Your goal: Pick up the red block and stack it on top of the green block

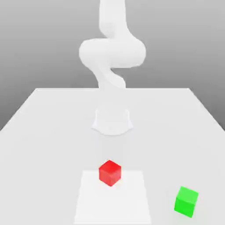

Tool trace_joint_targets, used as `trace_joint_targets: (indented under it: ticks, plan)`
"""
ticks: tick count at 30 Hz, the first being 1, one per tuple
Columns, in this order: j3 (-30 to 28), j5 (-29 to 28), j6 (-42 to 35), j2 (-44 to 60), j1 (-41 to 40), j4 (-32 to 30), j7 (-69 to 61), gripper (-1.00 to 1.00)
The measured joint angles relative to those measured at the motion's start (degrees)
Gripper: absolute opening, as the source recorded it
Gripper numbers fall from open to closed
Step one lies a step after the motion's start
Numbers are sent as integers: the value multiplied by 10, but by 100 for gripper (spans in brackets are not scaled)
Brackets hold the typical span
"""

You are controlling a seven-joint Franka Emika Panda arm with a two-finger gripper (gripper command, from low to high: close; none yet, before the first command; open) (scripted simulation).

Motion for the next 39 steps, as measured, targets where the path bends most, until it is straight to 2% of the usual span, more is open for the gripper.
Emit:
trace_joint_targets:
  ticks: [12,17,21,24,25,32,39]
  plan:
    - [65,12,164,217,-67,-205,213,0]
    - [81,18,256,343,-86,-295,314,0]
    - [72,-30,343,453,-94,-302,373,0]
    - [27,-68,397,517,-57,-294,401,0]
    - [18,-73,407,529,-49,-293,405,-100]
    - [18,-74,407,528,-50,-293,406,-100]
    - [43,3,296,397,-52,-312,352,-100]
